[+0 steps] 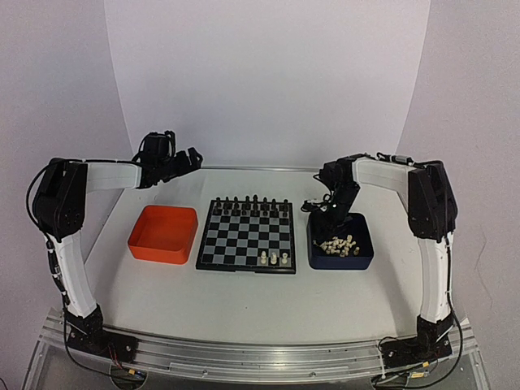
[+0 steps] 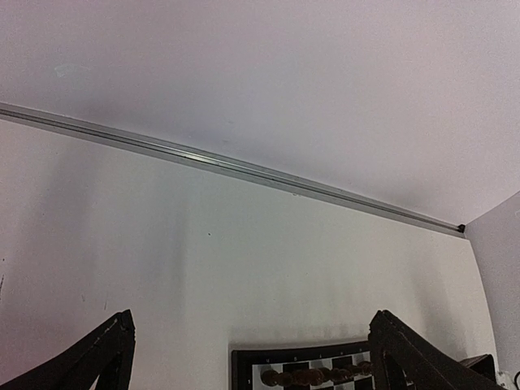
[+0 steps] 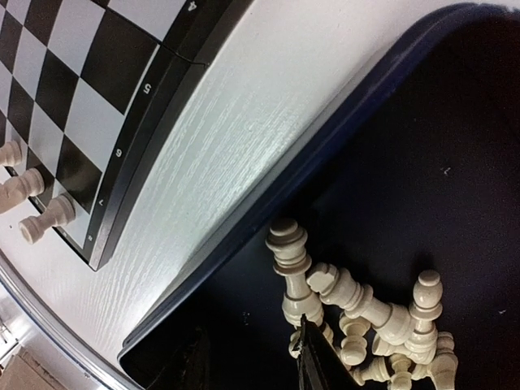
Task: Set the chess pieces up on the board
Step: Pick up the chess piece from the storage box.
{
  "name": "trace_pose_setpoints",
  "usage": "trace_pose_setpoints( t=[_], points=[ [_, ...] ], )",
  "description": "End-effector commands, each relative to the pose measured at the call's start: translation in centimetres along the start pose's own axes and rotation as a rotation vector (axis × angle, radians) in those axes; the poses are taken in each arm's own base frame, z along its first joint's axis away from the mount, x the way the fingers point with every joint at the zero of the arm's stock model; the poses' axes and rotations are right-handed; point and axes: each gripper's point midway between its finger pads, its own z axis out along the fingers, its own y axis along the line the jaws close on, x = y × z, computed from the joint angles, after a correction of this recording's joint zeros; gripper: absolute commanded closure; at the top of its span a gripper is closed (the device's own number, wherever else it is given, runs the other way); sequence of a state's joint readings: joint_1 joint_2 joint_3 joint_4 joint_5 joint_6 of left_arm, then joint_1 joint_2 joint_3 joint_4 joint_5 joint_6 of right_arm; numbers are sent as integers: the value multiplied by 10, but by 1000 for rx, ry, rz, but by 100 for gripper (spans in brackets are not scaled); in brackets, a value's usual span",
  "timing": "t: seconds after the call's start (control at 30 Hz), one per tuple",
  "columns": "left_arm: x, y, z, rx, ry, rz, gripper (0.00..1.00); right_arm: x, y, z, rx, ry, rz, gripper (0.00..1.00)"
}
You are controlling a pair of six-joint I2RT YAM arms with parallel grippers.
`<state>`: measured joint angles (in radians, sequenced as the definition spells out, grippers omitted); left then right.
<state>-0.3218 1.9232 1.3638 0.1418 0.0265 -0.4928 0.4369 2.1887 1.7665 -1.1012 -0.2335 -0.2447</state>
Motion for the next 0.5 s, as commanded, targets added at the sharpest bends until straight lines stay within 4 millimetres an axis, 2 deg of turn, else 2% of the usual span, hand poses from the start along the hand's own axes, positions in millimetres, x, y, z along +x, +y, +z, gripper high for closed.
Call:
trace_pose_setpoints(
  t=[0.0,0.27,0.47],
  points=[
    [-24,-18,-14,50,-72,29,0,2,-2,11,28,1,15,66],
    [-24,-19,-8,60,-75,38,0,-4,-10,17,70,-17,19,68],
    [-22,-19,-5,63,-68,41,0,-2,-7,21,82,-8,14,69]
  ],
)
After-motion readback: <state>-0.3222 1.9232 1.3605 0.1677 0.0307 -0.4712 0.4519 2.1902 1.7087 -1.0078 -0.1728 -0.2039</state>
